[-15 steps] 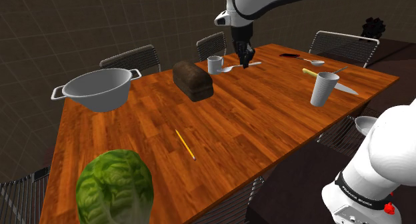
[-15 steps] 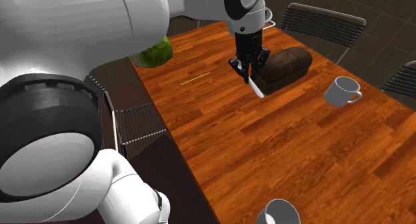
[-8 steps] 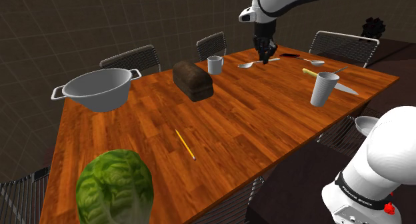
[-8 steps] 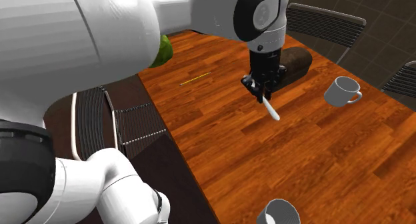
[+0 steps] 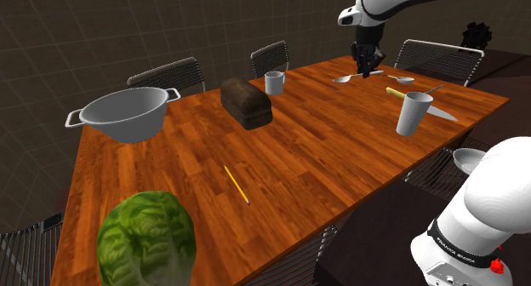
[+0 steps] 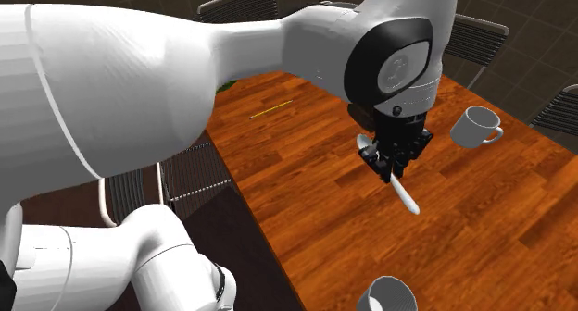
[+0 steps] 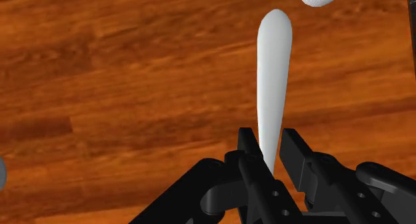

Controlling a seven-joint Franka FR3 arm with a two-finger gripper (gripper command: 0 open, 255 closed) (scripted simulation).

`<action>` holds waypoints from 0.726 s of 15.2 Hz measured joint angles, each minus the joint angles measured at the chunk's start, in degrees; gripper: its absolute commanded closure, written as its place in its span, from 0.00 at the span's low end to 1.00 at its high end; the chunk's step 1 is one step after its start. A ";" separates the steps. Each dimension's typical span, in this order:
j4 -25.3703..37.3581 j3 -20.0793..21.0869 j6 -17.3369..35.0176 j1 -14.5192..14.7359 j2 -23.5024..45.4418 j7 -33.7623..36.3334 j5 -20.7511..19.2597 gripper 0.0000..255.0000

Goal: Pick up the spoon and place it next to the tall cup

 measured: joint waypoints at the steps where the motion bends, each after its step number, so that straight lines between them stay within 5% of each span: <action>1: -0.35 -1.00 0.43 -0.52 -0.28 -1.27 -0.41 1.00; 11: -6.50 -4.25 6.30 -2.23 -1.49 -3.64 -2.34 1.00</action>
